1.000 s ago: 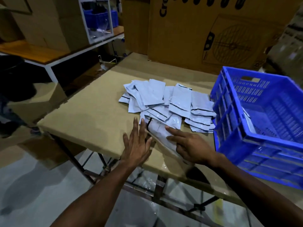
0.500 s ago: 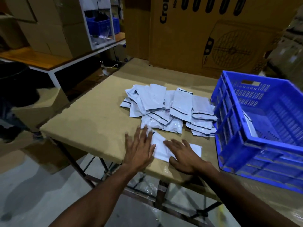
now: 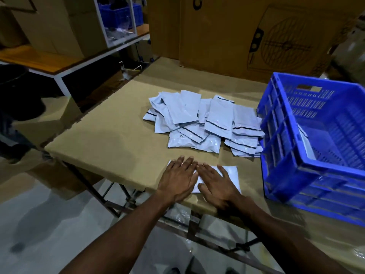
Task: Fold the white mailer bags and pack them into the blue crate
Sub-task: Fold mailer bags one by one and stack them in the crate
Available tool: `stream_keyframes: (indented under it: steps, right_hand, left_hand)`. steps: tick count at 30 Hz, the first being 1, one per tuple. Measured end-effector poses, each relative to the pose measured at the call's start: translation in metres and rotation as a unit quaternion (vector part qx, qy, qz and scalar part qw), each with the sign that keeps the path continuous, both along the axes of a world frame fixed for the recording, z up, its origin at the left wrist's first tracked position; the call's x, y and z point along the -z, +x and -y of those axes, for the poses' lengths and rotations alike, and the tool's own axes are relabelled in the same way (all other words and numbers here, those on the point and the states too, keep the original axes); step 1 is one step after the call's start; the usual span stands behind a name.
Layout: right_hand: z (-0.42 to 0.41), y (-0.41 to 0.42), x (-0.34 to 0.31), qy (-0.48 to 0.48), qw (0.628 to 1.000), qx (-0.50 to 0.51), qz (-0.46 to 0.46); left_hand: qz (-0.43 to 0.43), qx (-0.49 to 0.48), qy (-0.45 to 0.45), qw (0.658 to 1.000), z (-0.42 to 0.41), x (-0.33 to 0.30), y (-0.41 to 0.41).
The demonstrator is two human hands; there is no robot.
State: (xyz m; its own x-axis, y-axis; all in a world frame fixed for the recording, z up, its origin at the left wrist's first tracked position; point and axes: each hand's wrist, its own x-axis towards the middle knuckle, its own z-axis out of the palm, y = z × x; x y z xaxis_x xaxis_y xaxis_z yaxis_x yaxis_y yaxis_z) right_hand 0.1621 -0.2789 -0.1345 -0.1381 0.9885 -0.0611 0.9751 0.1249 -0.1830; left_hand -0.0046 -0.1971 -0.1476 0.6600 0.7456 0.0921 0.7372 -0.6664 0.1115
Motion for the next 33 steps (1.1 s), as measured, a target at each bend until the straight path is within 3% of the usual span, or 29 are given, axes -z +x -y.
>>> stream_keyframes:
  steps: [9, 24, 28, 33]
  right_hand:
    - [0.014, 0.026, 0.007, 0.034, 0.993, 0.113, -0.020]
    - [0.019, 0.032, 0.004, -0.032, 0.988, 0.150, -0.006]
    - [0.017, 0.029, -0.009, -0.021, 0.994, 0.090, 0.062]
    - [0.022, 0.029, -0.005, -0.026, 0.999, -0.002, 0.031]
  left_hand:
    - [-0.030, -0.004, -0.012, 0.999, 0.000, -0.001, -0.001]
    - [-0.064, -0.042, -0.032, 0.997, 0.004, -0.001, -0.001]
    - [-0.060, -0.031, -0.033, 0.997, 0.000, 0.003, -0.002]
    - [-0.070, -0.032, -0.049, 0.996, -0.004, 0.001, -0.004]
